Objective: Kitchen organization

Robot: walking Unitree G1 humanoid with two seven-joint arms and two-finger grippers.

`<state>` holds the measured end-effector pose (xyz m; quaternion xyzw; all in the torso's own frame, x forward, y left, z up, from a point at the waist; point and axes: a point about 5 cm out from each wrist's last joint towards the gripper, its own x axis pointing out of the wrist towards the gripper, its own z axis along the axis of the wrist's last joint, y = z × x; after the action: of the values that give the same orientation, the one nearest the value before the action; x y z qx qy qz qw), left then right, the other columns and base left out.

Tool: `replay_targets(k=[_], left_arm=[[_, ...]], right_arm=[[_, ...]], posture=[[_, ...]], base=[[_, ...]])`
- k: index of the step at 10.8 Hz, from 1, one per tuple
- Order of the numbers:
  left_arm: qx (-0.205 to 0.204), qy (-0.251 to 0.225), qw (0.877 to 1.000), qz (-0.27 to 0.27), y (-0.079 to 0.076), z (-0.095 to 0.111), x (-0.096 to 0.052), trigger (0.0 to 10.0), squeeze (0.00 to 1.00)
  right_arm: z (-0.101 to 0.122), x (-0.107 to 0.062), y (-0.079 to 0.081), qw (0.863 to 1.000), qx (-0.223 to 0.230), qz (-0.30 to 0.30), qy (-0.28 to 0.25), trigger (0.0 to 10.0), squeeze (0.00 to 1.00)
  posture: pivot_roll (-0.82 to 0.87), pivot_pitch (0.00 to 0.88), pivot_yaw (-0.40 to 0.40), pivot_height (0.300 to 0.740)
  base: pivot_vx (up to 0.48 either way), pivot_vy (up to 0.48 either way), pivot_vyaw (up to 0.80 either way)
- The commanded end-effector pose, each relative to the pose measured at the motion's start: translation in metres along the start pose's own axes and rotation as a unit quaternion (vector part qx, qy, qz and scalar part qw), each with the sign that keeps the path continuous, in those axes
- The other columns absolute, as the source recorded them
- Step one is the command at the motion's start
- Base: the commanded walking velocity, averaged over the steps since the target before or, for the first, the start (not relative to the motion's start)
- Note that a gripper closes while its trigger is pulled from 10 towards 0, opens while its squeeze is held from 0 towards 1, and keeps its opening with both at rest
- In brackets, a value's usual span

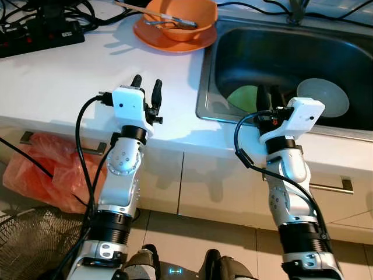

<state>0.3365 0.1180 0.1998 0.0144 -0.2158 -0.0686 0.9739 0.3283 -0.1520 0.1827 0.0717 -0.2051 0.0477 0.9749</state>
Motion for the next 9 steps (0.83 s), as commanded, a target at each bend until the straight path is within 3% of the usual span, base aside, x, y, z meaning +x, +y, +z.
replay_targets(k=[1, 3, 5, 9], left_arm=[[-0.002, 0.053, 0.999, 0.004, -0.004, -0.023, -0.011, 10.0, 0.00], [-0.004, 0.060, 0.998, -0.001, -0.013, -0.027, -0.011, 10.0, 0.00], [-0.012, 0.057, 0.998, 0.003, -0.010, -0.028, -0.010, 10.0, 0.00], [0.004, 0.054, 0.999, 0.003, 0.003, -0.024, -0.008, 10.0, 0.00]], right_arm=[[-0.019, -0.012, -0.011, 0.998, -0.005, -0.018, 0.054, 10.0, 0.00], [-0.014, -0.005, -0.014, 0.999, -0.011, -0.015, 0.048, 10.0, 0.00], [-0.014, -0.003, -0.014, 0.999, -0.015, -0.021, 0.046, 10.0, 0.00], [-0.024, -0.002, 0.001, 0.998, 0.005, -0.021, 0.055, 10.0, 0.00]], posture=[[0.14, 0.242, -0.041, 0.740], [0.11, 0.233, -0.058, 0.740], [0.11, 0.226, -0.046, 0.740], [0.16, 0.204, 0.004, 0.740]], base=[[0.000, 0.000, 0.00], [0.000, 0.000, 0.00], [0.000, 0.000, 0.00], [0.000, 0.000, 0.00]])
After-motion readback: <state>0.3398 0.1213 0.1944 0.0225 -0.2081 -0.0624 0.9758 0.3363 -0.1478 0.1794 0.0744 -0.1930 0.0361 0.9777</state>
